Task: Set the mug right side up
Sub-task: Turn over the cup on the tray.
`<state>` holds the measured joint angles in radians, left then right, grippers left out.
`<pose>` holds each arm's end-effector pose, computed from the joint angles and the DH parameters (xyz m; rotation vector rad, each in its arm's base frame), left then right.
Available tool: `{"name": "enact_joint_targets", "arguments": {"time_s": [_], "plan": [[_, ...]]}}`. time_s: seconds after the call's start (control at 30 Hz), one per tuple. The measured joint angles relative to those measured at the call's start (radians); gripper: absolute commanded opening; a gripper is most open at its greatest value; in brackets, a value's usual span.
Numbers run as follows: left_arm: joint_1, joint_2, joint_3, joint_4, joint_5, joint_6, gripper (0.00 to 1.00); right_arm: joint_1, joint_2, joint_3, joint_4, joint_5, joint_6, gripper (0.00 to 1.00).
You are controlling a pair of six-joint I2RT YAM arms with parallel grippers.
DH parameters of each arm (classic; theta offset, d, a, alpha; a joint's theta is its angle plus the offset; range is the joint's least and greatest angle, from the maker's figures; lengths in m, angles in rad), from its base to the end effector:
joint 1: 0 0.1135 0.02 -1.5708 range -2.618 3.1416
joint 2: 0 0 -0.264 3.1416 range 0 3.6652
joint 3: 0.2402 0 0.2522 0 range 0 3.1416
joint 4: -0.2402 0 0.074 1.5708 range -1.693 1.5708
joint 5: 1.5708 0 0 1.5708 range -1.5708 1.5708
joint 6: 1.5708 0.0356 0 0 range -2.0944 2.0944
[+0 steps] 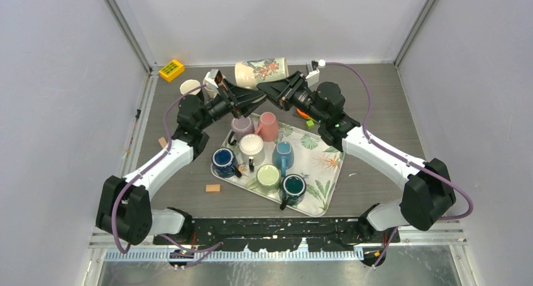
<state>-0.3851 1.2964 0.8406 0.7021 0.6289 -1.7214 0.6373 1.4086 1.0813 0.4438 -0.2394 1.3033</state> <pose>0.2651 -0.1300 0.3387 -0.4760 1.7002 -2.0784 0.2654 0.2070 0.3647 0.3398 1.6882 1.6984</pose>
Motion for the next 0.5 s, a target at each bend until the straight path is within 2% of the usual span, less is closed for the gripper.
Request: {"name": "enact_joint_targets", "arguments": {"time_s": [0.2,0.27,0.5], "plan": [[0.010,0.000,-0.012,0.004,0.002,0.000,0.37,-0.009,-0.004,-0.024,0.019,-0.024,0.019,0.01],[0.013,0.000,-0.013,0.004,0.003,0.000,0.34,-0.011,-0.004,-0.025,0.020,-0.031,0.024,0.01],[0.014,0.000,-0.013,0.010,0.007,-0.007,0.01,-0.016,-0.004,-0.026,0.038,-0.048,0.037,0.01]]}}
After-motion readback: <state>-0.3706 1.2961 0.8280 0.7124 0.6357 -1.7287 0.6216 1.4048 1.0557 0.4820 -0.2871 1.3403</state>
